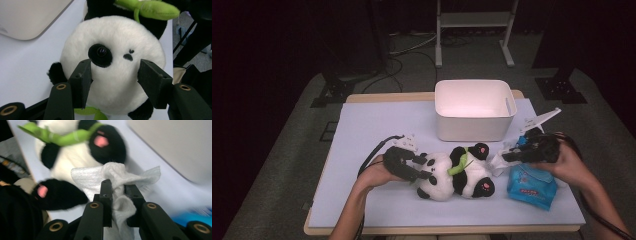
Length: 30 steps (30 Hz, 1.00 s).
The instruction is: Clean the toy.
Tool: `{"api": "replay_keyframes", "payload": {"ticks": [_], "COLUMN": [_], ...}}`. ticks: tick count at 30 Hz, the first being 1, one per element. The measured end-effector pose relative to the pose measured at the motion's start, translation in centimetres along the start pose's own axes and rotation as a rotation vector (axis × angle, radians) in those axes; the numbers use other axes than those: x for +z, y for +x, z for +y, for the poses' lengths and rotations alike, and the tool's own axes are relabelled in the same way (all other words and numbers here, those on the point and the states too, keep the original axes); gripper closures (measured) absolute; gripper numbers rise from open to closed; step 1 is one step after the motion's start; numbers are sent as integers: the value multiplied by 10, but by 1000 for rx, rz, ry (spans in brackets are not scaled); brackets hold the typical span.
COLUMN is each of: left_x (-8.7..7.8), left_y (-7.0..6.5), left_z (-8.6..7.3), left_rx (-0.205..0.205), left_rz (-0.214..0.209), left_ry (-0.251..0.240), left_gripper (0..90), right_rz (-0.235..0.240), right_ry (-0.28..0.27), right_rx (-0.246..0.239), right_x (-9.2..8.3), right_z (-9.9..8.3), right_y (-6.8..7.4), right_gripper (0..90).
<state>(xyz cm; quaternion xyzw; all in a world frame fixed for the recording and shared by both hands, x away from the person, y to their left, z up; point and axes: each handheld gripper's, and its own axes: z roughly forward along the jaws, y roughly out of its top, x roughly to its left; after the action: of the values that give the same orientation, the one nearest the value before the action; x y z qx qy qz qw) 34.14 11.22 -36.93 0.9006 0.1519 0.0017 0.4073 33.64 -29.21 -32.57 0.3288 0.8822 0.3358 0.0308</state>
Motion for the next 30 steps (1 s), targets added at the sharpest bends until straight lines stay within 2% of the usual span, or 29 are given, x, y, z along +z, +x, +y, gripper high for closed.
{"api": "replay_keyframes", "payload": {"ticks": [7, 9, 12, 17, 22, 30], "left_x": [-4, -5, -5, -6, -6, -7], "left_y": [1, 1, 1, 1, 1, 1], "left_z": [0, 0, -1, -1, -2, -2], "left_rx": [-1, -5, -3, -5, -8, -11], "left_rz": [8, 9, 8, 11, 14, 18], "left_ry": [-3, -4, -4, -2, 0, -3], "left_gripper": [416, 414, 409, 400, 393, 380], "right_rz": [-95, -105, -116, -109, -96, -106], "right_ry": [-23, -25, -11, -2, -10, -14], "right_rx": [124, 152, 189, 248, 251, 227], "right_x": [-35, -39, -39, -26, -24, -33], "right_z": [-32, -39, -50, -70, -74, -62], "right_y": [-31, -37, -45, -59, -60, -54], "right_gripper": [773, 772, 760, 706, 633, 557]}}
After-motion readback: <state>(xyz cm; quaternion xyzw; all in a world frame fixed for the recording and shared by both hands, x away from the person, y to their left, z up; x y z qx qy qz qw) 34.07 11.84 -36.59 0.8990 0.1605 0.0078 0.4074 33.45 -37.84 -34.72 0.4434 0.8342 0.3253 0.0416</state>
